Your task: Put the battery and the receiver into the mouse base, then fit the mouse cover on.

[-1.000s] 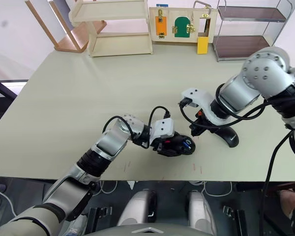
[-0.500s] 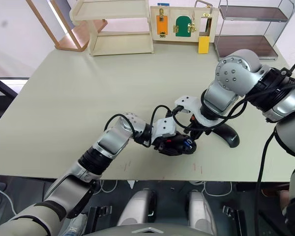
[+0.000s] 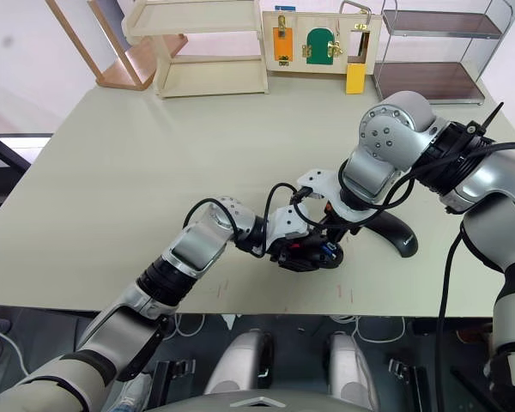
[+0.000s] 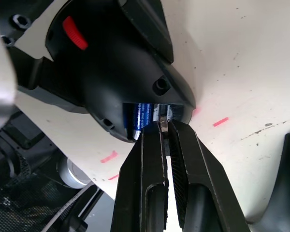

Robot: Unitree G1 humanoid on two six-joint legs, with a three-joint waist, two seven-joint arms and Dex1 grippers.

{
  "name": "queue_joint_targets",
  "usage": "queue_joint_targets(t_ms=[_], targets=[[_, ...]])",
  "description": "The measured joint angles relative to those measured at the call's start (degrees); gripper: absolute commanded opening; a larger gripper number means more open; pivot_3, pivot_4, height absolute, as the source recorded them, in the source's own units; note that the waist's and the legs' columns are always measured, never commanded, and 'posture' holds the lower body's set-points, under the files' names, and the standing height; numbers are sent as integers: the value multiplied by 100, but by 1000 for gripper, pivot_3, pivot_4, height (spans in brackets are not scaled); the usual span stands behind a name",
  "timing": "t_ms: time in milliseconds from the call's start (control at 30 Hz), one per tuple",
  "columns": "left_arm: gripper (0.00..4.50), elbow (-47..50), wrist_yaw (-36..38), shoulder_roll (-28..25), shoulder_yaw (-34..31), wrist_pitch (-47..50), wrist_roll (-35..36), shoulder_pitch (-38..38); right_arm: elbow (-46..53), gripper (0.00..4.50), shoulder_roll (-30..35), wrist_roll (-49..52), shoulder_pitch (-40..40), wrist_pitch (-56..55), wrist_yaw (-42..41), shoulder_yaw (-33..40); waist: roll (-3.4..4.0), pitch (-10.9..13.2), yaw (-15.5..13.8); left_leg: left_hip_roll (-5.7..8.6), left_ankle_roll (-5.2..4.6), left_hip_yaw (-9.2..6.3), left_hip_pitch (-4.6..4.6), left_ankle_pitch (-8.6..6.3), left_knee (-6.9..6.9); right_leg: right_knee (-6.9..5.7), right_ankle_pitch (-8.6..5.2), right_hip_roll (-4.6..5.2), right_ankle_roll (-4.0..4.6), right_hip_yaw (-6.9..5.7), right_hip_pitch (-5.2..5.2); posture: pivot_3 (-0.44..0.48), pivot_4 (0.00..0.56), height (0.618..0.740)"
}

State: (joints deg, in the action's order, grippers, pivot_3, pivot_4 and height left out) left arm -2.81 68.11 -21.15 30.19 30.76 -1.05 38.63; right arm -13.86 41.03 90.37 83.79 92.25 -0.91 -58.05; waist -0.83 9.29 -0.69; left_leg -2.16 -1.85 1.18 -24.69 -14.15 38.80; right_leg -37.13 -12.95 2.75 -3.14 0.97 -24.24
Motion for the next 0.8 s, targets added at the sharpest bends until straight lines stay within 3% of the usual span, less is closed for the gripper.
queue_joint_targets(t_ms=[800], targets=[[3023,34,-26,-52,23,-23,20,-18,44,0,-42,-6,-227,-9,98,188,0,0,17,-1,0,-2,3,0,2,-5,0,-1,0,-1,0,0,150,740]])
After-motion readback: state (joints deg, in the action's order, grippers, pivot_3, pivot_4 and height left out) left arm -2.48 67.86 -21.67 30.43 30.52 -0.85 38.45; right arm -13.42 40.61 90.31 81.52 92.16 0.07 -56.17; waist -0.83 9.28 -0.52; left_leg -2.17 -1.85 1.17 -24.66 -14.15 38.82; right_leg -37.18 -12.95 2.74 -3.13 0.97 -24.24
